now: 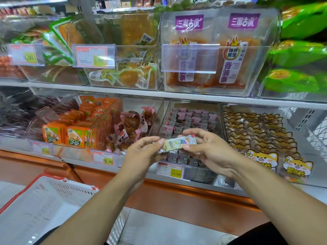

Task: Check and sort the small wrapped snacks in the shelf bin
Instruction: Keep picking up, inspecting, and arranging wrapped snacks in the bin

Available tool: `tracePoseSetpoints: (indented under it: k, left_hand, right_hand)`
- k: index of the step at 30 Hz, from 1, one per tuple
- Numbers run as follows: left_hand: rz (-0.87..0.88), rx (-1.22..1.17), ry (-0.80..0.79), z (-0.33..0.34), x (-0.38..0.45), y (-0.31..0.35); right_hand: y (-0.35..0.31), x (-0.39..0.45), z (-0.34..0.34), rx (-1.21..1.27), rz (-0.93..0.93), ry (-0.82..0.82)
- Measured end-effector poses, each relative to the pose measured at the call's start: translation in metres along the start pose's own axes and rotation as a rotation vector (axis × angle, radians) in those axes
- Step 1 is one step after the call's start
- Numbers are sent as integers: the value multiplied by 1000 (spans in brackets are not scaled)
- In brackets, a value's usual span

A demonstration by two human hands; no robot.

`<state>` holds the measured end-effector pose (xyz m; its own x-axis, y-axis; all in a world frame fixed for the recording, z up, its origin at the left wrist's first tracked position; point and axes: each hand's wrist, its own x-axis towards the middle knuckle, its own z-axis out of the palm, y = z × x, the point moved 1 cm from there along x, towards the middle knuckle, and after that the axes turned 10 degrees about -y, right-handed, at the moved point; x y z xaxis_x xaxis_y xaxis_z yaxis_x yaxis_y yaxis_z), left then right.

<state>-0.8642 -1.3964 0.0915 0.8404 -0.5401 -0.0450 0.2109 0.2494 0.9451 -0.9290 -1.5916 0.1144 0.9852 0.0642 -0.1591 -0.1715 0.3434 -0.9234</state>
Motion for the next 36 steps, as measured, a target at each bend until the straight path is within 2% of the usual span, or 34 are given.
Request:
tracePoseSetpoints:
  k: [3,7,10,11,12,14,17,21,23,28,32,36]
  left_hand:
    - [20,9,10,1,1,2]
    - [37,125,45,6,3,0]
    - [100,317,99,12,7,-3]
    - [117,381,113,15,9,-4]
    - [134,456,110,18,12,-6]
    - [167,662,70,25,16,-10]
    - [202,1023,-19,33,21,-16]
    - [211,1283,-110,37,25,-25]
    - [193,1312,-138,38,27,-28]
    - [202,1382,-163,36,31,-31]
    - [196,1396,-164,34,30,-34]
    - [179,1381,-192,31,26,-37]
  right_hand:
    - [-1,2,0,131,-26,53]
    - [-6,9,-5,166,-36,136]
    - [-21,24,-20,267,-176,313]
    - [-28,30,-27,228,-255,393]
    - [-33,37,-33,90,-324,483]
    - [-37,53,-41,-345,-384,638]
    - [-33,80,-44,-804,-376,731]
    - [-26,110,-46,-1134,-348,683]
    - [-22,119,-46,-1162,-284,593]
    - [-16,134,-49,-1307,-248,482]
    - [-8,146,-48,-1508,-103,393]
    - [-14,154,-39,-1490,-315,452]
